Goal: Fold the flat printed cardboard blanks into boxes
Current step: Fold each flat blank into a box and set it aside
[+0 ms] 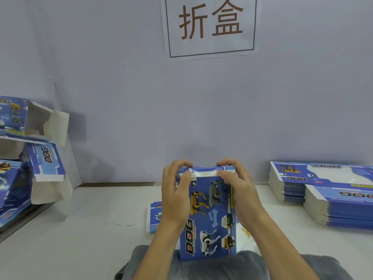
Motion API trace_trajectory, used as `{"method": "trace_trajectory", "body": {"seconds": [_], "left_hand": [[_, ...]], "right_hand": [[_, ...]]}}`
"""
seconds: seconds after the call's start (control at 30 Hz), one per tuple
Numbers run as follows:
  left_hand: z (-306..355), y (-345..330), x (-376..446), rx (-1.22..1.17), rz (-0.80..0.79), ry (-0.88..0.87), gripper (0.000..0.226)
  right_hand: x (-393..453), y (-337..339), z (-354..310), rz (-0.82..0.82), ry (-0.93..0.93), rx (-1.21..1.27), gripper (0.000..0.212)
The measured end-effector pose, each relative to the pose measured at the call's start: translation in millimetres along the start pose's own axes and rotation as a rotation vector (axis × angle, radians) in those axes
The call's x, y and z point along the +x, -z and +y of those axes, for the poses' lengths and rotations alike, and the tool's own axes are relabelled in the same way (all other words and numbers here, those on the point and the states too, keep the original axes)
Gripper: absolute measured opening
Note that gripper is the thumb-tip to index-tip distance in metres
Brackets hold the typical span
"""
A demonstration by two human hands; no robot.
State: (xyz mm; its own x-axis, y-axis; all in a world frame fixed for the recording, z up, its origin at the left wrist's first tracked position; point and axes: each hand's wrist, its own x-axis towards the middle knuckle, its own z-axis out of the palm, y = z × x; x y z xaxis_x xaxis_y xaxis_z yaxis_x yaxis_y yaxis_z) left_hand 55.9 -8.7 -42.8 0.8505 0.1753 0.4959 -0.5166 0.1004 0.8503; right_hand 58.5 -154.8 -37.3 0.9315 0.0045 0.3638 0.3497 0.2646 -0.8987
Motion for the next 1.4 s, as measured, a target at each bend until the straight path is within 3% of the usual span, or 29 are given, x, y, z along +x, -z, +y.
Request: {"method": "trace_trajectory", "body": {"seconds": [0.27,0.4,0.7,0.83,0.97,1.03,1.17,1.23,1.3,1.33,1.4], "left_hand": [[3,3,-2,-0.13,-0.014,-0.02,0.016],[1,4,-1,-0.133,0.036,-0.007,0.03],[-1,7,2,-0.077,-0.004,-0.025,0.032],[10,5,9,-0.025,0.039,-0.066,0.03],[25,16,20,-0.01,0.12,-0.015,0.043],[29,25,21,0.038,-0.021,0.088,0.054],[20,39,12,0.203,-0.499,0.364,0.079],[15,42,7,0.198,-0.632,0.45,0.076],[16,48,7,0.19,-0.67,0.475,0.069],[18,53,8,0.185,-0.69,0.479,0.064],[27,67,11,0.17,-0.745,0.48,0.059]], "right_hand": [[0,2,-1,-0.018,-0.011,0.1,0.015],[-1,-2,-3,-0.016,-0.01,0.075,0.014],[-1,-4,-1,-0.033,0.013,-0.009,0.012],[-2,2,4,-0.115,-0.003,0.017,0.051],[0,5,3,-0.185,0.055,-0.089,0.066],[3,5,-1,-0.011,0.121,-0.114,0.07],[13,20,-7,0.386,0.099,0.097,0.077],[13,36,-10,0.407,0.089,0.286,0.06],[10,54,-6,0.372,-0.014,0.598,0.047],[5,59,-6,0.33,-0.057,0.736,0.052],[2,70,6,0.294,-0.149,0.947,0.097]]}}
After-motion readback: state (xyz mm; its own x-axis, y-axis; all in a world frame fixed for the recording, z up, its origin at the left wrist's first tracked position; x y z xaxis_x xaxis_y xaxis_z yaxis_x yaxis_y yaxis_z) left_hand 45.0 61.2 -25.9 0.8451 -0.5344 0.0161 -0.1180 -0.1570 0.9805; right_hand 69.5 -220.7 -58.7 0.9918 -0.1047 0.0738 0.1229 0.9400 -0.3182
